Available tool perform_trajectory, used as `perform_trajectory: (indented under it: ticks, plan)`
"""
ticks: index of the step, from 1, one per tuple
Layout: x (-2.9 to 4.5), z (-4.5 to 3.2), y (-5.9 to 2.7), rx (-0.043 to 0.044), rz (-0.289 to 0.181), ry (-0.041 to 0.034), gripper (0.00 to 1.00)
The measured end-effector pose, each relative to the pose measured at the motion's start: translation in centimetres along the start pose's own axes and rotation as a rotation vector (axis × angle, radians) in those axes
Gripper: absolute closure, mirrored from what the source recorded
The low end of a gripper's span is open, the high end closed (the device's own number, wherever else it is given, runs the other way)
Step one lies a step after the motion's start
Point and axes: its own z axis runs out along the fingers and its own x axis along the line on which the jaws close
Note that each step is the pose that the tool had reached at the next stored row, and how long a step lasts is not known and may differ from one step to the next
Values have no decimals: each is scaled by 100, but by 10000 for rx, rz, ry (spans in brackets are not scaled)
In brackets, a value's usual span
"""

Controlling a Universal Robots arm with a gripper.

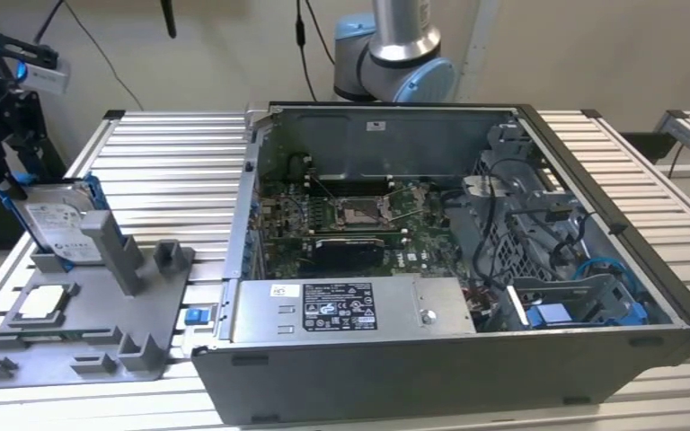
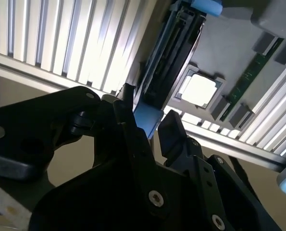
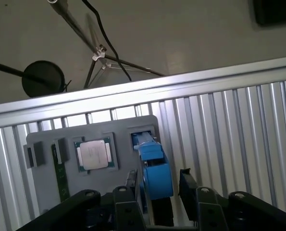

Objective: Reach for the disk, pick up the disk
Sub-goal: 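Pick up the disk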

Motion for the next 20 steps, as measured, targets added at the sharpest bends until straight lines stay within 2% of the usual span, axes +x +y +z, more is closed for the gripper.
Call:
perform_trajectory:
  ticks: [8, 20]
  plan:
    - [5, 145, -4, -8, -226, 8, 0]
    - [13, 360, -11, -17, -951, 28, 0]
